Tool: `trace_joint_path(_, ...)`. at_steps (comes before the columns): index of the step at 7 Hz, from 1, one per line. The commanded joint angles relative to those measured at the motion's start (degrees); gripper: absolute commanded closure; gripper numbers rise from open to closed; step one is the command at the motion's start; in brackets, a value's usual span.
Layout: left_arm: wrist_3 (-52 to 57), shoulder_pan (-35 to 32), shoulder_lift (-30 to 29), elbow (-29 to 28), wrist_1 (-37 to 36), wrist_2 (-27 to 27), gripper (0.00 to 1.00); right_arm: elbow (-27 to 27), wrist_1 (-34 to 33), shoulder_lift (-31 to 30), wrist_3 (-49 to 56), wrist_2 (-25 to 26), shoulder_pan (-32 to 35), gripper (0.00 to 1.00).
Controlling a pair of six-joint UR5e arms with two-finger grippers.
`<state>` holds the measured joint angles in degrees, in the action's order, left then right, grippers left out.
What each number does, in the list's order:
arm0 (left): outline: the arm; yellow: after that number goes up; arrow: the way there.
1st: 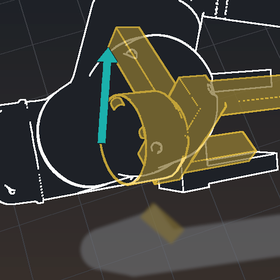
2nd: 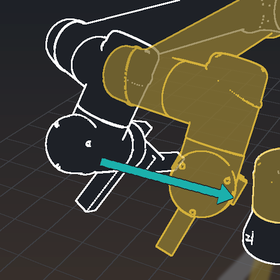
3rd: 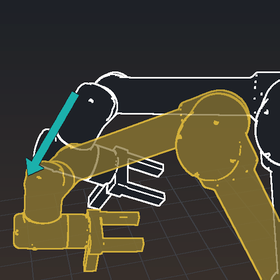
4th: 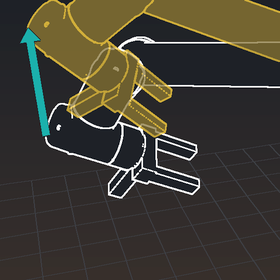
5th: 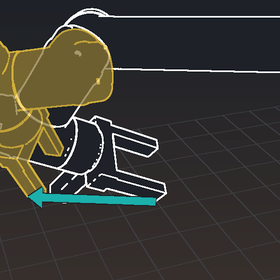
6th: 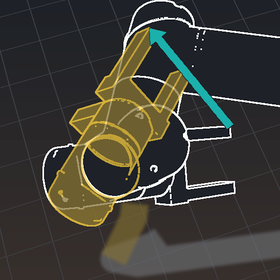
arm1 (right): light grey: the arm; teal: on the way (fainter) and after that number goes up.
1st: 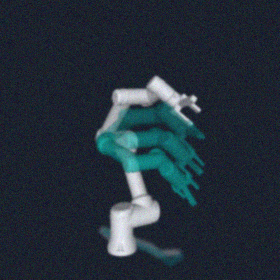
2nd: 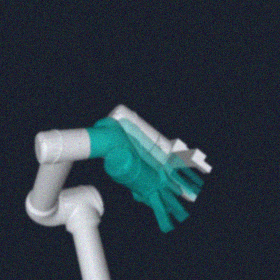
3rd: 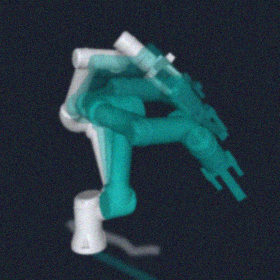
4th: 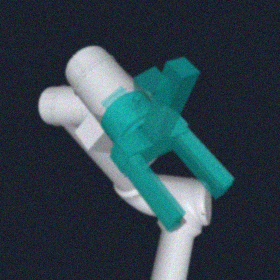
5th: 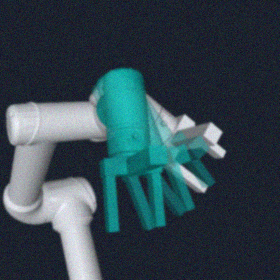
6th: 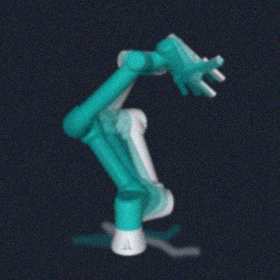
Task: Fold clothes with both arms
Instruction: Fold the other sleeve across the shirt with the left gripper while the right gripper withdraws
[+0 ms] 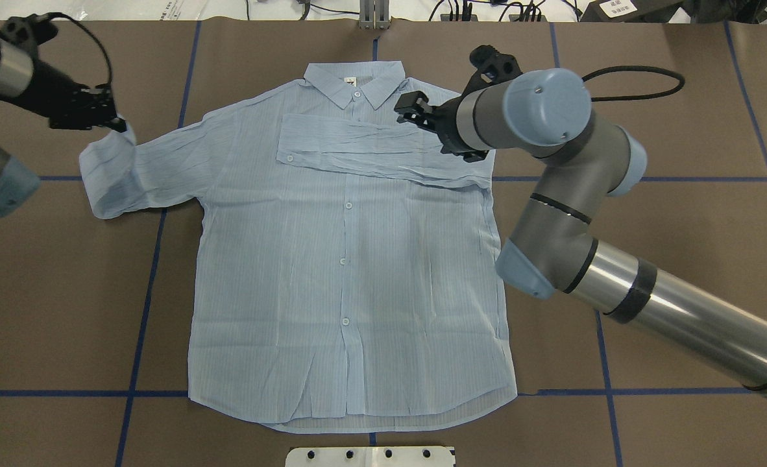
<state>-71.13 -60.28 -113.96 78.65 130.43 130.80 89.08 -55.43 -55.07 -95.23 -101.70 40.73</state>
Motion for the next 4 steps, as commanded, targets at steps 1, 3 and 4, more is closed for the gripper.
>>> trace_joint_path(1,-16.3,10.1,-12.1,-0.4,-2.7,-6.1,1.00,1.2,3.3,-6.3,5.7,-10.8,7.9,0.01)
trace_joint_path(3,-25.3,17.5,-25.5,-5.3,-4.7,-13.6,1.00,1.1,5.5,-9.8,7.2,-11.9,9.8,0.01)
trace_joint_path(4,-27.0,20.8,-30.0,-9.1,-4.7,-17.0,1.00,1.2,6.0,-11.0,7.7,-11.8,9.9,0.01)
